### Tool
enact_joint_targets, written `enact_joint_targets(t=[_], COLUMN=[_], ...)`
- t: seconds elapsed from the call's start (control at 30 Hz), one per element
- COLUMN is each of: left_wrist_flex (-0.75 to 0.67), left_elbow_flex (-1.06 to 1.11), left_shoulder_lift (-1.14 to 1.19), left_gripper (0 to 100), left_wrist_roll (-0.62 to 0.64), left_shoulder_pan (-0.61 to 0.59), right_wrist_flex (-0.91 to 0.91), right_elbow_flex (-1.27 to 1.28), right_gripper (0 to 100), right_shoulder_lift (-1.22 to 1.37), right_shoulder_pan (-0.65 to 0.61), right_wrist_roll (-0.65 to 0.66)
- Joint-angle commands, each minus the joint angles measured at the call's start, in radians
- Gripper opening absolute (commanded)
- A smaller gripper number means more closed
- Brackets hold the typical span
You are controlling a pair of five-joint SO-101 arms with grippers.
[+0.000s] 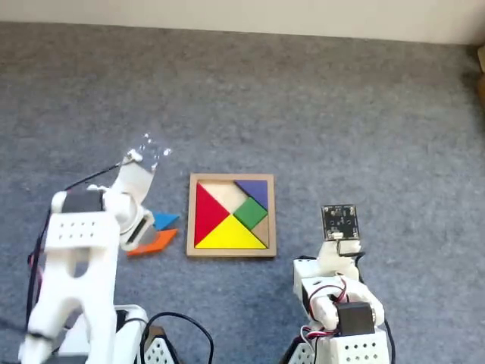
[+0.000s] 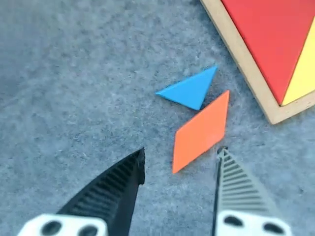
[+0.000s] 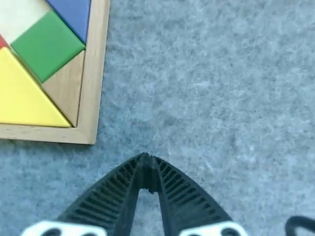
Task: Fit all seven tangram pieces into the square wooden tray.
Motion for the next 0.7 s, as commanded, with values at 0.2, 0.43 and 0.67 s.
enact_joint_targets(t=[0.2, 0.43, 0.67], left_wrist_flex=[-0.112, -0.261, -0.31], left_elbow_flex=[-0.145, -0.145, -0.217], left_shoulder_lift=[0.294, 0.467, 0.587], left_gripper=[23, 23, 21], left_wrist_roll=[0.097, 0.209, 0.229], left_shoulder_pan=[0.065, 0.059, 0.012], right_wrist_flex=[-0.027, -0.027, -0.027], right_elbow_flex=[0.148, 0.148, 0.148], right_gripper=[0.6, 0.6, 0.6], right_shoulder_lift=[-0.018, -0.018, -0.018], right_shoulder_pan=[0.01, 0.01, 0.01], right_wrist_roll=[-0.005, -0.005, -0.005])
